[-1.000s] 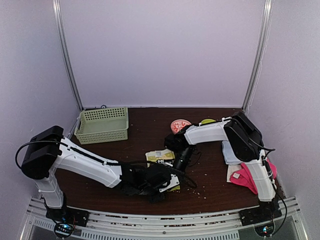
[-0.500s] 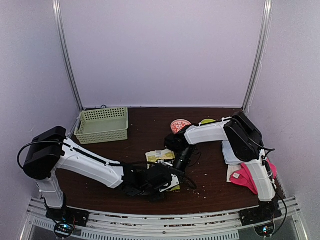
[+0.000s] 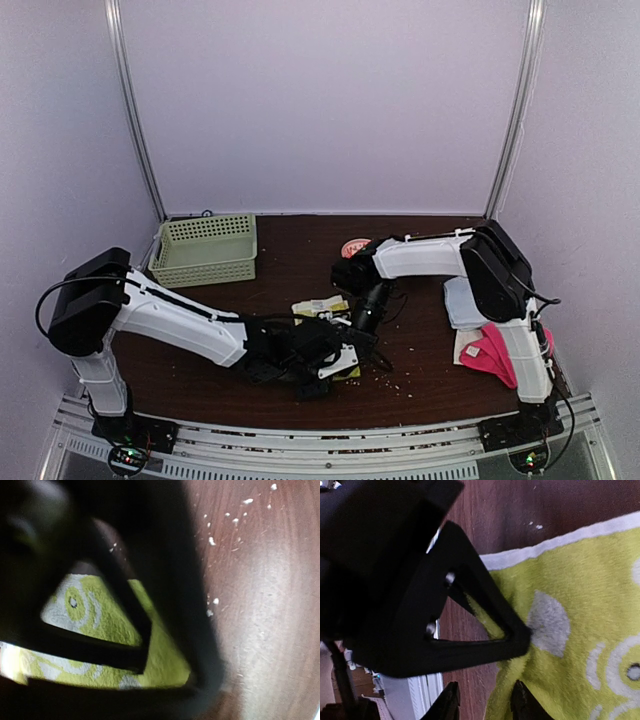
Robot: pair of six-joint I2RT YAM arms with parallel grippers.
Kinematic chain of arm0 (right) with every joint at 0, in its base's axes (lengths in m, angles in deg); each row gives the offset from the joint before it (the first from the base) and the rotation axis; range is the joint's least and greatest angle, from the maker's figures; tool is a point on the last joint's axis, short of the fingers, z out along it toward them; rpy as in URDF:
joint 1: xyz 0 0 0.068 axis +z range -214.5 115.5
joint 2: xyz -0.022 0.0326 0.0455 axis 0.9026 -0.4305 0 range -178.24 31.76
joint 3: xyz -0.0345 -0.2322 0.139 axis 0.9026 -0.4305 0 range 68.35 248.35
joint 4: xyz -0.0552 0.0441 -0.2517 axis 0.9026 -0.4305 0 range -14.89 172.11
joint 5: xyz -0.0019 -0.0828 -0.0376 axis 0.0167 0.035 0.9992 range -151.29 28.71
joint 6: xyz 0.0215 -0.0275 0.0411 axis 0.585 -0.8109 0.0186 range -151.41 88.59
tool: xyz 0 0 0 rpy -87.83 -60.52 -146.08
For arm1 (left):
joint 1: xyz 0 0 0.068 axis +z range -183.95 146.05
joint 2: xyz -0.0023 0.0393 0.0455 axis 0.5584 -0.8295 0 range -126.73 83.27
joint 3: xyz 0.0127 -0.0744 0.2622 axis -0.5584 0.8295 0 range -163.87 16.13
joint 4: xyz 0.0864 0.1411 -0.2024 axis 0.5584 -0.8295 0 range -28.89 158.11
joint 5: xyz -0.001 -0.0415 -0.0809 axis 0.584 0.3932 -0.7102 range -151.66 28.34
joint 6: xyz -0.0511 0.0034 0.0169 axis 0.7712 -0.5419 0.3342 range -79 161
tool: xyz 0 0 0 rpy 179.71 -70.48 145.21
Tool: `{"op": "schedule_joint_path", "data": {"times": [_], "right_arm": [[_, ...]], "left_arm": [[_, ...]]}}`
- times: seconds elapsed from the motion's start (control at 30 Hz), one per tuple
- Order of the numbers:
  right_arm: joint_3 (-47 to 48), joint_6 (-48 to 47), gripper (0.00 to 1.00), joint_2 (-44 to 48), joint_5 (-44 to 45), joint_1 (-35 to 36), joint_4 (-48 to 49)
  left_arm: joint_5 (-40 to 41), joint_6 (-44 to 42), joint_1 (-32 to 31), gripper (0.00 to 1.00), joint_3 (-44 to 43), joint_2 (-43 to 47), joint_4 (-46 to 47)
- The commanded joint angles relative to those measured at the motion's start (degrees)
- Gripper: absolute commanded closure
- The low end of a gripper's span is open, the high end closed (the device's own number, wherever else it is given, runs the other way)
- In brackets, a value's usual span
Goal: Roll the towels
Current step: Roll the towel at the center of the board.
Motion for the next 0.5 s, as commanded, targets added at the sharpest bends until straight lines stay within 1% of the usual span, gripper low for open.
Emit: {"op": "schedule_joint_path", "data": {"times": [0.0,0.1,0.2,0.27,0.37,0.47], "right_arm": [[4.9,-2.3,0.63,9.2,2.7,-4.6,-4.7],[8.0,5.2,0.63,12.6,3.3,-8.9,-2.9],[12.4,7.7,0.64,16.7,5.4,-12.6,-3.3],[13.1,8.7,0.65,20.6,7.7,-14.3,-2.2],[10.4,9.6,0.65,27.4,8.8,-16.1,1.6],[4.9,10.6,0.65,34.4,6.9,-16.5,7.0]], "left_arm": [[-8.3,-0.5,3.4,1.0,-2.1,2.5,-4.9],[-14.6,-0.9,5.9,1.0,-4.8,1.6,-7.8],[-20.6,-1.5,8.7,1.0,-7.8,-0.6,-10.6],[-24.7,-1.8,10.3,1.0,-10.0,-2.4,-12.5],[-30.8,-2.1,12.5,1.0,-13.2,-6.0,-15.2],[-36.0,-2.2,13.8,1.0,-14.8,-7.8,-16.2]]}}
